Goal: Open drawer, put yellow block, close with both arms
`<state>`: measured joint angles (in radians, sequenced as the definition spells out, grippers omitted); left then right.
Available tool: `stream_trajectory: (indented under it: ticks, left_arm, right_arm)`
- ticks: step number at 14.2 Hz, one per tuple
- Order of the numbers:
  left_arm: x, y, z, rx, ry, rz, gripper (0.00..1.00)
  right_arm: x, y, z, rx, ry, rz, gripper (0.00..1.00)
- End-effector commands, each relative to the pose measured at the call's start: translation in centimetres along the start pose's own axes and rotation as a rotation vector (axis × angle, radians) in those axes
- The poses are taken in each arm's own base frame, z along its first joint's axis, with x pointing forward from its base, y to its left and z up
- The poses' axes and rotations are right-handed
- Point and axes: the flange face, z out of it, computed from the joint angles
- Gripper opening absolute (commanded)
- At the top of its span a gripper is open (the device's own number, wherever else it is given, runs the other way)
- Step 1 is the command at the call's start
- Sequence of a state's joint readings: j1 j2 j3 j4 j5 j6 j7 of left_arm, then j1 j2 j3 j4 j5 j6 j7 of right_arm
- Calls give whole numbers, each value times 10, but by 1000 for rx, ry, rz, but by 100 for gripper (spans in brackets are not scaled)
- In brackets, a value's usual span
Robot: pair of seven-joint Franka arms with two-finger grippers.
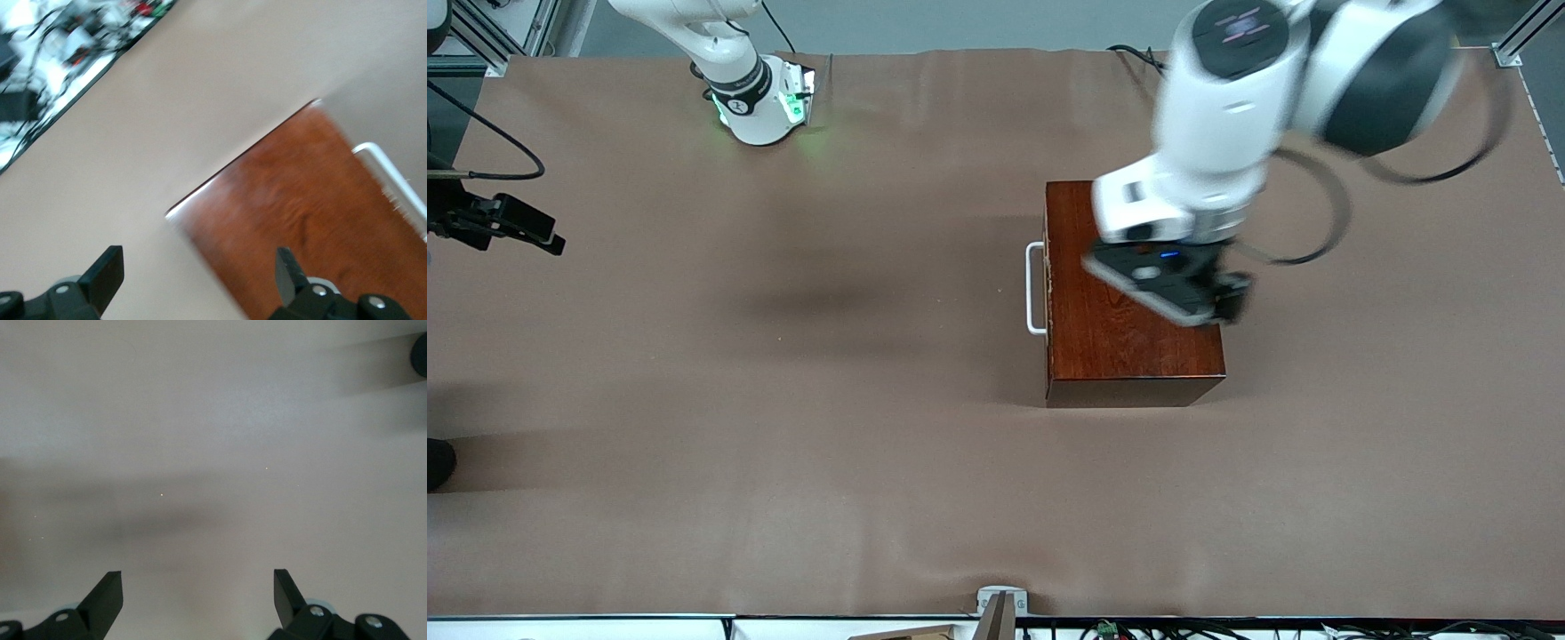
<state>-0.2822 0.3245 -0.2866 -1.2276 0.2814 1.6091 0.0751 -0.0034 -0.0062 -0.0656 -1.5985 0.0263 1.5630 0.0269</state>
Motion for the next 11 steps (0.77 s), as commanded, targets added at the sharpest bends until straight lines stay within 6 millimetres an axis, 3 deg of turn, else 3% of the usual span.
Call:
stream_trajectory:
  ticks: [1, 3, 4, 8, 11]
  left_arm:
    - [-44, -76, -13, -68, -28, -155, 100]
    - [-82, -134, -17, -153, -70, -277, 100]
    - [-96, -149, -18, -152, -95, -318, 100]
    - [-129, -156, -28, -119, -122, -409, 100]
    - [-150, -163, -22, -136, -107, -475, 100]
  right_arm:
    - [3, -1, -4, -4, 5, -2, 100]
    - [3, -1, -4, -4, 6, -1, 100]
    - [3, -1, -4, -4, 6, -2, 100]
    - [3, 0, -5, -4, 6, 1, 100]
    - [2, 0, -4, -7, 5, -2, 100]
